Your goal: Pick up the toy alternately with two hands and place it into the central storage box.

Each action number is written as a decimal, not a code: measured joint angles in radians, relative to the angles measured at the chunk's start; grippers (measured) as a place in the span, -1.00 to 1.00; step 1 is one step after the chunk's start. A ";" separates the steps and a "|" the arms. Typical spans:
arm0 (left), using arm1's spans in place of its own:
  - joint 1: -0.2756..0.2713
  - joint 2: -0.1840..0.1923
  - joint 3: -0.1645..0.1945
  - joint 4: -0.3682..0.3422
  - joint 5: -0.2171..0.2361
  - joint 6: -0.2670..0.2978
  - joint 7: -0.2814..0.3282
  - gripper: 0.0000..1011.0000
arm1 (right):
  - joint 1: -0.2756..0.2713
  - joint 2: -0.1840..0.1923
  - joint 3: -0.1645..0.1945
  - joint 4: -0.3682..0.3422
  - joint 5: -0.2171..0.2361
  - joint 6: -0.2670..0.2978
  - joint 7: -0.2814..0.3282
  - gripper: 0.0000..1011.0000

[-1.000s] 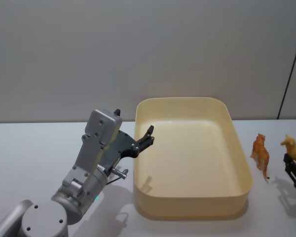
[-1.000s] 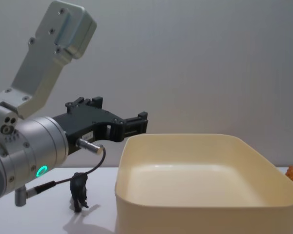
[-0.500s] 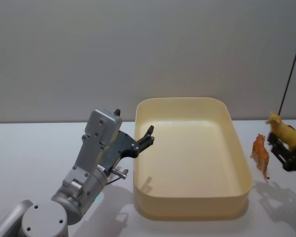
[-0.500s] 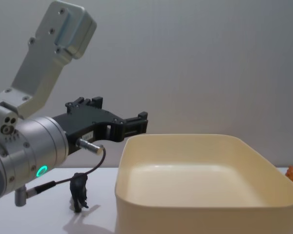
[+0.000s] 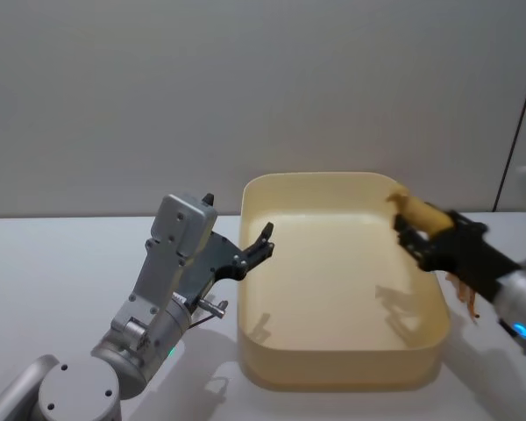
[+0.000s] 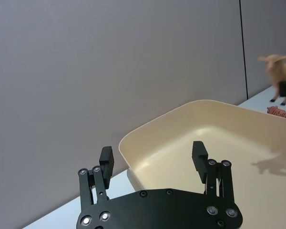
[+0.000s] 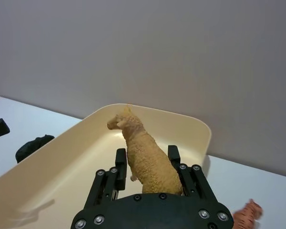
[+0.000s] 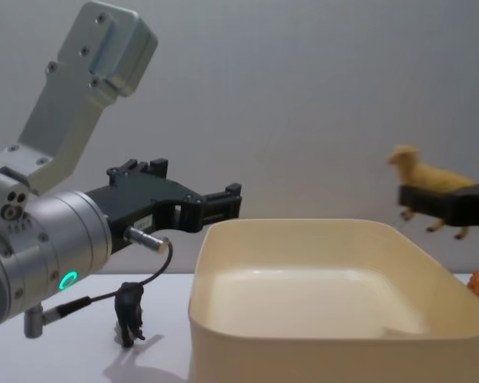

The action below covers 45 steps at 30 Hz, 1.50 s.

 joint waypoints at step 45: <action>0.000 0.000 0.000 0.000 0.000 0.000 0.000 0.98 | -0.062 0.065 0.070 -0.067 0.062 0.056 -0.151 0.98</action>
